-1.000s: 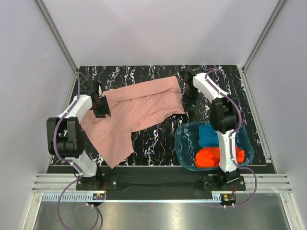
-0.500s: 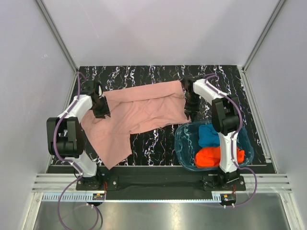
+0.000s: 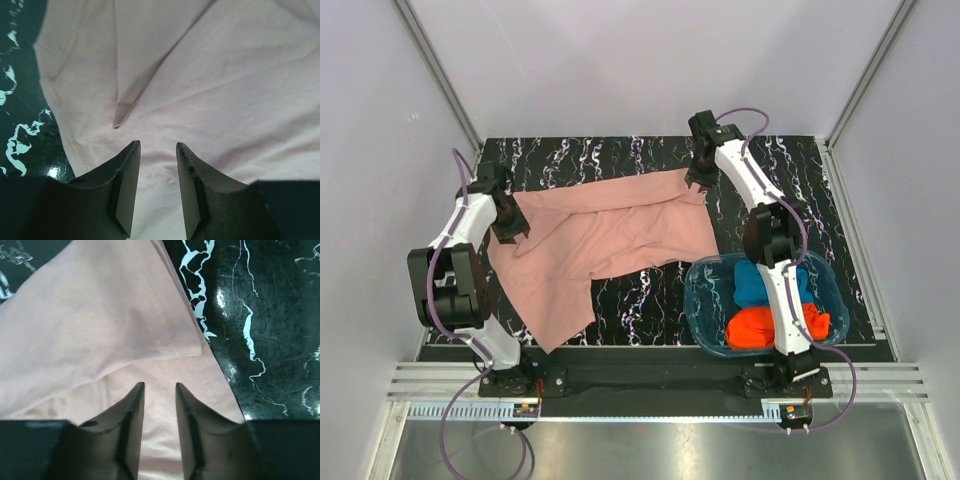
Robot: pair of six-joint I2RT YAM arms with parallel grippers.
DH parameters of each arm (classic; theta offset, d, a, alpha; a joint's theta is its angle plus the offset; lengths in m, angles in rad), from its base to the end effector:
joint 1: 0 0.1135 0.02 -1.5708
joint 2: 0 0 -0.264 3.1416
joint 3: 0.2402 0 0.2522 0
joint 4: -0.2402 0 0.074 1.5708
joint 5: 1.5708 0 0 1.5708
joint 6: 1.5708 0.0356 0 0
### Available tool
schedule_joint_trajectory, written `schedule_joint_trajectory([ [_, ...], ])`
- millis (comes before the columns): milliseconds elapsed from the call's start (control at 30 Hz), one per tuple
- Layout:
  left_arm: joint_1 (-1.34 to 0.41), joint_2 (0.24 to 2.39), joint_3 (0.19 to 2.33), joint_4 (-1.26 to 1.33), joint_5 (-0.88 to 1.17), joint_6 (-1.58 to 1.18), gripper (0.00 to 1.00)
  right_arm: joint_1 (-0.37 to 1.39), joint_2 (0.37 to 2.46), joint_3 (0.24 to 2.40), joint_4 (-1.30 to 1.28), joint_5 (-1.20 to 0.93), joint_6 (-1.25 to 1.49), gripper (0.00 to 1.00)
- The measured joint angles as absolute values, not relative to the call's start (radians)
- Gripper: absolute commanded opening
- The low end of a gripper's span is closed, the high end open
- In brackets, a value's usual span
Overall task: Fold and stack the t-shirts
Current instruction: Fold the tshirt
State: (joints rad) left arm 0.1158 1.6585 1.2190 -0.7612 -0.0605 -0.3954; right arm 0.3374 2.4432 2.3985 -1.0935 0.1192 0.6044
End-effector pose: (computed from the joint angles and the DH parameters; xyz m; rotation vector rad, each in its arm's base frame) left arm 0.3275 0.0403 0.2244 -0.7147 2.6730 0.0107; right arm 0.4878 0.1666 0.2330 0.3945 2.6716 0.1256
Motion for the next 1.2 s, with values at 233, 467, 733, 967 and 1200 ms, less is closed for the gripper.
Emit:
schedule_joint_trajectory([
  [233,0.148,1.699,1.294,-0.752,-0.045,-0.439,0.39,0.334,2.478,2.276,-1.078,0.12,0.72,0.09],
  [467,0.213,1.703,1.261,-0.767,-0.031,-0.441,0.39,0.308,2.44,2.134,-1.029,0.122,0.758,0.11],
  [733,0.248,1.637,1.26,-0.751,0.039,-0.397,0.46,0.258,2.528,2.286,-1.009,0.124,0.727,0.15],
  [967,0.219,1.675,1.279,-0.652,0.234,-0.364,0.49,0.249,2.585,2.394,-0.993,0.142,0.646,0.4],
  [1200,0.184,1.846,1.356,-0.547,0.322,-0.324,0.47,0.249,2.518,2.317,-1.029,0.112,0.598,0.51],
])
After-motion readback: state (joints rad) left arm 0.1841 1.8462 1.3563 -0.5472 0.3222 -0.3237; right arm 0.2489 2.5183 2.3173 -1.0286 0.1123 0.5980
